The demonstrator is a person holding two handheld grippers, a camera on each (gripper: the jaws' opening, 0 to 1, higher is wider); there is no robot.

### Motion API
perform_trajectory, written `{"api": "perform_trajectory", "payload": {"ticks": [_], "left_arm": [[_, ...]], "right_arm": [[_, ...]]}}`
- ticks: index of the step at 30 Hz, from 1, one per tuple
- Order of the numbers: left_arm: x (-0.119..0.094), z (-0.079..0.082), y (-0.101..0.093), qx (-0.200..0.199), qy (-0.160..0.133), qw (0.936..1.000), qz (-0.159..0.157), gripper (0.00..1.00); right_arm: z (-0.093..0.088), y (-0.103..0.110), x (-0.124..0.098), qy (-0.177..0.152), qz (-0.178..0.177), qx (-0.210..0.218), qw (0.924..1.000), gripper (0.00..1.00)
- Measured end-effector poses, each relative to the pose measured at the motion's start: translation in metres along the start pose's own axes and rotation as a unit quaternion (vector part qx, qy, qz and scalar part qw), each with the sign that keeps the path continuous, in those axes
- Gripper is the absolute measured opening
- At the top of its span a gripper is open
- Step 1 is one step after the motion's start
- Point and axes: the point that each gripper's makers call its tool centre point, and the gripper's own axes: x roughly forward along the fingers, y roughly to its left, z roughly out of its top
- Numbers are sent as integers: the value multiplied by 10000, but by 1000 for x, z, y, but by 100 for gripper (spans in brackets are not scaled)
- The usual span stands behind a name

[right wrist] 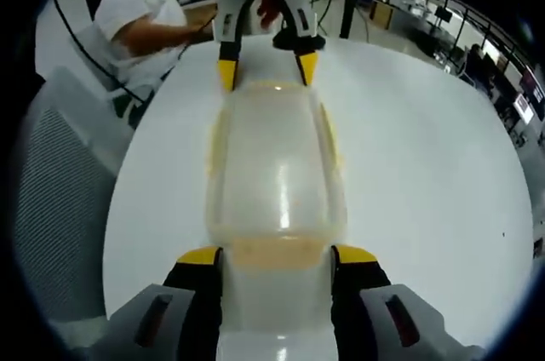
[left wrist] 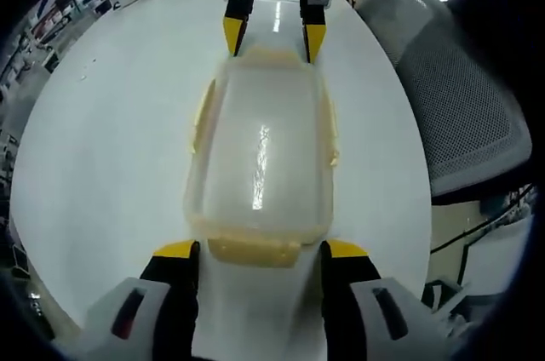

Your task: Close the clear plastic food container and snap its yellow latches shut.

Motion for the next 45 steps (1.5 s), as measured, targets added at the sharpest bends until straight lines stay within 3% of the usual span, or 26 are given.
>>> {"api": "perform_trajectory", "payload": {"ticks": [9, 10, 17, 22, 32, 37, 42, 45], "left_arm": [[-1, 3, -2, 199, -49, 9998, -79, 49], [-2, 2, -3, 346, -26, 9993, -145, 38], [-1, 0, -3, 231, 76, 9997, -80, 39], [0, 0, -2, 262, 180, 9995, -92, 39], [0, 0, -2, 226, 14, 9997, -90, 39], [0, 1, -2, 208, 171, 9996, -91, 39], [0, 0, -2, 206, 120, 9997, -102, 39], [1, 1, -2, 175, 338, 9992, -79, 39]], "right_arm": [[0, -1, -1, 44, 43, 9, 10000, 39], [0, -1, 0, 43, 65, -30, 10000, 39], [0, 0, -1, 41, 118, -92, 9999, 39], [1, -1, 1, 265, 158, -133, 9994, 39], [1, -2, 3, 638, 162, -126, 9978, 39], [0, -2, 2, 651, 167, -130, 9977, 39], [1, -3, 4, 722, 193, -148, 9971, 40], [1, -3, 5, 835, 193, -182, 9962, 39]]}}
